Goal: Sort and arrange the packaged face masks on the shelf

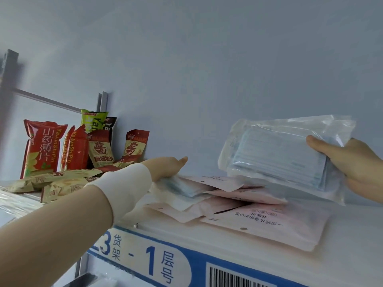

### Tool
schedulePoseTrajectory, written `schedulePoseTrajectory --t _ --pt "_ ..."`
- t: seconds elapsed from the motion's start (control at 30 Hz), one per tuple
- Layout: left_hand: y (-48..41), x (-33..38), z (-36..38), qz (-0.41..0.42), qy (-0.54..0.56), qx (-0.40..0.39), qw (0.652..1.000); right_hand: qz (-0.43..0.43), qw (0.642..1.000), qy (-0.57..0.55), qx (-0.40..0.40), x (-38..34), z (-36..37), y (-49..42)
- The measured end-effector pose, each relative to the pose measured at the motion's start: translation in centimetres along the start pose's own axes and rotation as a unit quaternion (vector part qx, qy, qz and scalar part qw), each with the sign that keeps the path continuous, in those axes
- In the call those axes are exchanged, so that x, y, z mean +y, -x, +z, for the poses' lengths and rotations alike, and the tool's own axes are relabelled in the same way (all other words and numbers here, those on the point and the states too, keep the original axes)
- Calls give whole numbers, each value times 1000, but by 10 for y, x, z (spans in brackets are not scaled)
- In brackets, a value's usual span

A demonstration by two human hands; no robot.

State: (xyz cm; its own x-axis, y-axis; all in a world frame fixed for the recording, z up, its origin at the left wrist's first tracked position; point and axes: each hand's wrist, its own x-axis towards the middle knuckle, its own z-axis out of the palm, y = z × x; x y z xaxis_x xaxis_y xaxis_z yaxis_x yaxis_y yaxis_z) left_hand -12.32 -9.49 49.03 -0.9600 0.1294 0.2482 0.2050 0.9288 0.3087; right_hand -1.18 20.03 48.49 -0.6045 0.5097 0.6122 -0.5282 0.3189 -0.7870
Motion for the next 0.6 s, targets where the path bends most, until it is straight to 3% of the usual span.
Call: schedulePoseTrajectory --t 0.23,0.4,0.6 --pt "-21 -1 -42 16 -28 184 982 -13 1000 -13 -22 -10 -7 -2" --pt "-23 6 -73 56 -76 306 947 -9 994 -41 -102 -27 -14 0" --pt "-8 57 -81 178 -19 331 926 -16 979 -61 -196 -45 -18 1"
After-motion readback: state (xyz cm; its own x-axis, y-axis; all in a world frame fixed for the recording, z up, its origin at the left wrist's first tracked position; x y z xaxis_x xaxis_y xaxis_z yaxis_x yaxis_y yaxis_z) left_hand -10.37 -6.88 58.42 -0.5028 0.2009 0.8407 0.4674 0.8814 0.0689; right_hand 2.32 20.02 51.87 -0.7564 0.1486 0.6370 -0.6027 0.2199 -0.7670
